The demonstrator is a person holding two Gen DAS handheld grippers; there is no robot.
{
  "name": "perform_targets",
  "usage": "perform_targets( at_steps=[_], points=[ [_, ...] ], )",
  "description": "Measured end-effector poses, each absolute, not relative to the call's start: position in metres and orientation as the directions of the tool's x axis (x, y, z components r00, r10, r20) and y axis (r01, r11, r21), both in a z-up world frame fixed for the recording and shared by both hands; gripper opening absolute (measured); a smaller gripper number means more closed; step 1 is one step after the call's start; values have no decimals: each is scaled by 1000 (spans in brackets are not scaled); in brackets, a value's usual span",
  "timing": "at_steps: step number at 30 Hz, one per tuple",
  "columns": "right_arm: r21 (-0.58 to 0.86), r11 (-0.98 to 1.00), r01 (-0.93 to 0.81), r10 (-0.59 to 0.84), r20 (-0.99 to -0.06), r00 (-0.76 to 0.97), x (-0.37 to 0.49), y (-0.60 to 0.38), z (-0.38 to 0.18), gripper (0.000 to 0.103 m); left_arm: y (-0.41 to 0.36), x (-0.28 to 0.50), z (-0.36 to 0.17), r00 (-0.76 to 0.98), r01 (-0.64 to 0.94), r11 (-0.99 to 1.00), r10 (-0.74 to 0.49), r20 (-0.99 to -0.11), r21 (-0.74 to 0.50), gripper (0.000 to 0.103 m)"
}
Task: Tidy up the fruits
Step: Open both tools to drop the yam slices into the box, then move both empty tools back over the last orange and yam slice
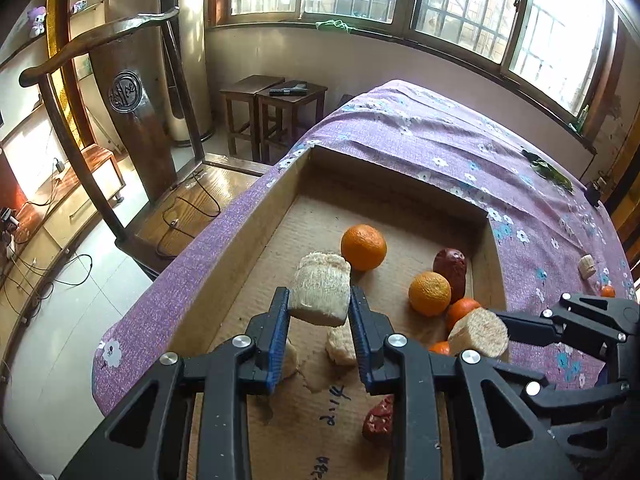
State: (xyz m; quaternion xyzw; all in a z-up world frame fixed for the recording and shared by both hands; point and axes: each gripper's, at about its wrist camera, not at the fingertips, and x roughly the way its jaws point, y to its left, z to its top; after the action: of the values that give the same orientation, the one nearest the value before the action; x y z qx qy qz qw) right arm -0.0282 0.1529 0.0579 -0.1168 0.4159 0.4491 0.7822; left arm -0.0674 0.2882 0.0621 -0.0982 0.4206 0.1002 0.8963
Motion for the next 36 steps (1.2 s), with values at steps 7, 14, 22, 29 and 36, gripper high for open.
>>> perform_targets(
  at_steps=[7,14,22,29,36],
  points=[
    [227,546,-806,604,-774,191,-10,179,42,38,290,-43,55,582,-253,967,132,-802,-25,29],
    [207,554,-806,576,-795,192,-1,195,30,38,298,-35,42,547,-269,962,120,-829,-38,29],
    [203,567,-798,566,-800,198,0,190,30,39,296,-31,36,517,-285,958,137,-845,-19,55],
    [210,566,-797,594,-774,219,-16,169,48,51,290,-44,48,545,-312,950,174,-820,-6,75],
    [207,603,-771,615,-736,283,-31,124,67,64,258,-62,69,609,-309,951,183,-772,-19,83]
  ],
)
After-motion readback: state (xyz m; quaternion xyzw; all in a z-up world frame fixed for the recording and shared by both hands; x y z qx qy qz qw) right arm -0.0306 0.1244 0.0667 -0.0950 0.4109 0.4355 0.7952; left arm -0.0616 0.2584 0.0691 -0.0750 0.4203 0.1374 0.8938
